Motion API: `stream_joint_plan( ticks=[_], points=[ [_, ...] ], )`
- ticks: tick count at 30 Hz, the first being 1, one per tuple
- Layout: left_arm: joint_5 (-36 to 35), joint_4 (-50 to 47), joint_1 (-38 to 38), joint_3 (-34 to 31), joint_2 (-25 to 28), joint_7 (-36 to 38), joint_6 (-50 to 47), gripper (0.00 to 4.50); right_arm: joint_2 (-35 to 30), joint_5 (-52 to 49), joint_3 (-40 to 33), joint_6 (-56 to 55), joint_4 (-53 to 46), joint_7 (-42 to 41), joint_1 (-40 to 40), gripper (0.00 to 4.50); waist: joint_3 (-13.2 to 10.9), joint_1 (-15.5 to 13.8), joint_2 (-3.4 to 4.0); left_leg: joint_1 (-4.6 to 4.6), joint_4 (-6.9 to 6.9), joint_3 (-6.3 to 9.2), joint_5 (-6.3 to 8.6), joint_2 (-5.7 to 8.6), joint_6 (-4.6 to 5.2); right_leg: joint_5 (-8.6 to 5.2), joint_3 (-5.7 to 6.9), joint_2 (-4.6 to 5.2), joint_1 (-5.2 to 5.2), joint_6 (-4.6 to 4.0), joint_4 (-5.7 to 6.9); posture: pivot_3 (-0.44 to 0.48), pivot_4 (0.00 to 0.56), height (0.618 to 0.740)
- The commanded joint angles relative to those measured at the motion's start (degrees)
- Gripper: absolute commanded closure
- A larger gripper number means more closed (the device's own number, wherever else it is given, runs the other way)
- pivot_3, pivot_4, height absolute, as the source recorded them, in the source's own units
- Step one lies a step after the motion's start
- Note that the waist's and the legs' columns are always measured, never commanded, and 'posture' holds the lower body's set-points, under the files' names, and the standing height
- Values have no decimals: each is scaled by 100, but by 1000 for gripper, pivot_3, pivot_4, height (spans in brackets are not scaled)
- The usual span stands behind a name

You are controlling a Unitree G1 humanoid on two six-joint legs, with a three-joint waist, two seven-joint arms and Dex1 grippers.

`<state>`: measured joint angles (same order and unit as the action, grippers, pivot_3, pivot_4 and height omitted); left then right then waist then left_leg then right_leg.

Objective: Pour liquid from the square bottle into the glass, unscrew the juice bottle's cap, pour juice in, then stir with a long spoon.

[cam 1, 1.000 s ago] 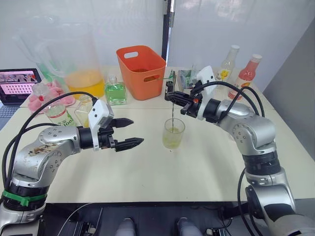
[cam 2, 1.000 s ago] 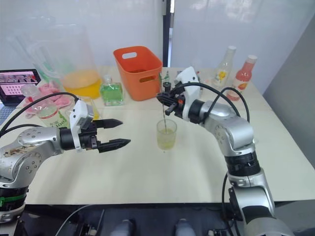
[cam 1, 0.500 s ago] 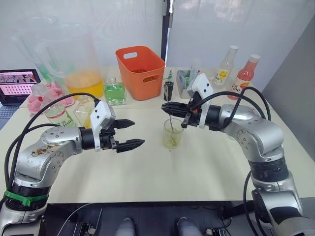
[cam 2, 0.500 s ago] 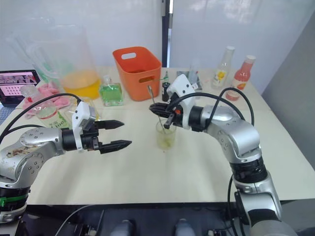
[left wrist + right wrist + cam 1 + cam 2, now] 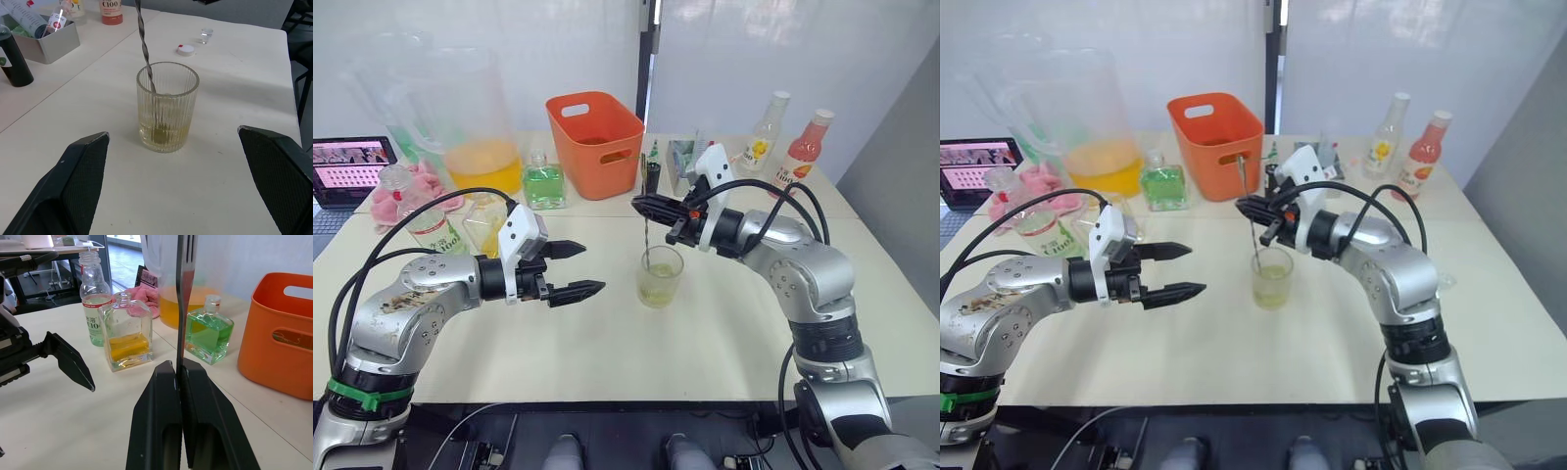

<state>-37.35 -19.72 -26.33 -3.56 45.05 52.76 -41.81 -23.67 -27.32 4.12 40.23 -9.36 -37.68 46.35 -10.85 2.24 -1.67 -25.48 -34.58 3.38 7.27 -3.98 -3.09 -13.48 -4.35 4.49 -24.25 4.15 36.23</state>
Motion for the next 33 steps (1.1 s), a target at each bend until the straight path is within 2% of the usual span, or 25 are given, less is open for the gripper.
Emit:
stream_joint_plan(
  ticks=[1, 8, 20, 27, 33],
  points=[
    [-39, -211, -19, -81, 20, -2, 48, 33, -247, 286, 68, -145, -8, -89, 85, 4500, 0, -4, 0, 0, -1, 0, 0, 0, 0, 0, 0, 0, 1, 0, 0, 0, 150, 740],
    [-6, -162, -61, -48, 22, 25, 66, 33, -697, 189, 126, 70, -162, -436, 3, 4500, 0, -56, 0, 1, -14, 0, 0, 0, 0, -2, 0, 1, 8, 9, -1, 0, 150, 740],
    [32, -148, -103, 27, 3, 48, 89, 33, -335, -115, -349, 121, -103, -76, -18, 4500, 0, -98, 0, -1, -15, -1, 0, 0, -1, 0, 0, 0, 4, 9, -1, 0, 150, 740],
    [41, -139, -118, 34, 9, 52, 86, 33, -722, 364, -89, -118, 76, -224, -2, 4500, 0, -126, 0, -1, -16, -1, 0, 0, -1, -1, 0, 0, 6, 9, -3, 0, 150, 740],
    [62, -131, -135, 90, -21, 57, 106, 33, -786, 8, -292, 159, -71, -325, -82, 4500, 0, -138, 0, -1, -20, -2, 0, 0, -1, -5, 0, 1, 8, 1, -6, 0, 150, 740]
  ],
)
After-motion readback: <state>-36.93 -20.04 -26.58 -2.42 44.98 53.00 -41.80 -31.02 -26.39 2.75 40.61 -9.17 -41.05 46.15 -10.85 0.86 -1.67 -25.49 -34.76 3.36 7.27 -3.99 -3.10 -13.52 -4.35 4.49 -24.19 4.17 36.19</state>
